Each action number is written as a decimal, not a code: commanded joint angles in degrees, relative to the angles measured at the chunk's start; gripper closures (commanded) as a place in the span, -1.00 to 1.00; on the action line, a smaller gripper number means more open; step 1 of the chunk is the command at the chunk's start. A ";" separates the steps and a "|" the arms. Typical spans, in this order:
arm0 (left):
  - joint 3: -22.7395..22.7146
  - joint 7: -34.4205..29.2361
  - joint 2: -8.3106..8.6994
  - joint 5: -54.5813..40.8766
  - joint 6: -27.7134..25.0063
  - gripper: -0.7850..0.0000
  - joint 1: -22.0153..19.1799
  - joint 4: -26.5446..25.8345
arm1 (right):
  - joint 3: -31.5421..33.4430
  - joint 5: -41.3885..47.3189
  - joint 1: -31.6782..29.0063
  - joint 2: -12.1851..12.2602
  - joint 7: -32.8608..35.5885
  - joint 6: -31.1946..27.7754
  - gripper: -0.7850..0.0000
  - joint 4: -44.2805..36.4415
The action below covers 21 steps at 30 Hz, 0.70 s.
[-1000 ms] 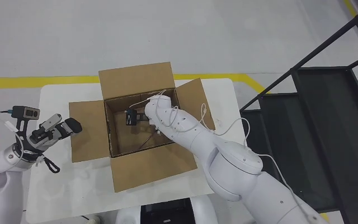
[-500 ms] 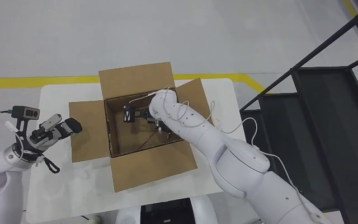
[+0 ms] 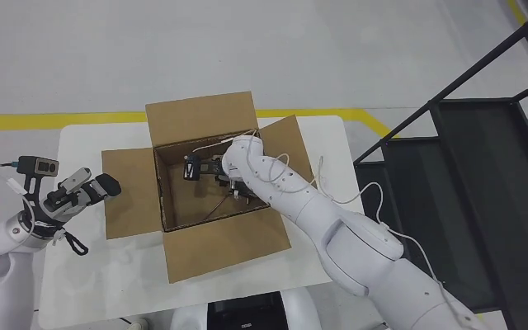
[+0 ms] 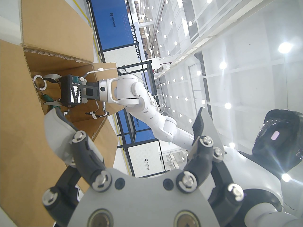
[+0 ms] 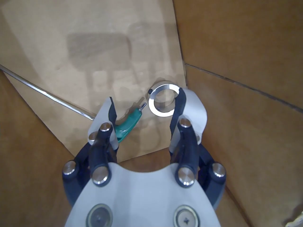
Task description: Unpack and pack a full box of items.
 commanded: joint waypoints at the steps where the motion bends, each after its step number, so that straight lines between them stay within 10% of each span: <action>1: 0.00 0.00 0.00 0.00 0.00 -1.00 0.00 0.00 | 0.29 0.46 -0.17 0.06 0.22 -0.35 0.08 -0.18; 9: 0.00 0.00 0.00 0.00 0.00 -1.00 0.00 0.00 | 1.38 3.85 0.03 -0.39 0.53 -0.82 0.40 1.25; 21: 0.00 0.00 0.00 0.00 0.00 -1.00 0.00 0.00 | 0.76 3.98 0.86 -1.86 0.38 5.42 0.35 4.21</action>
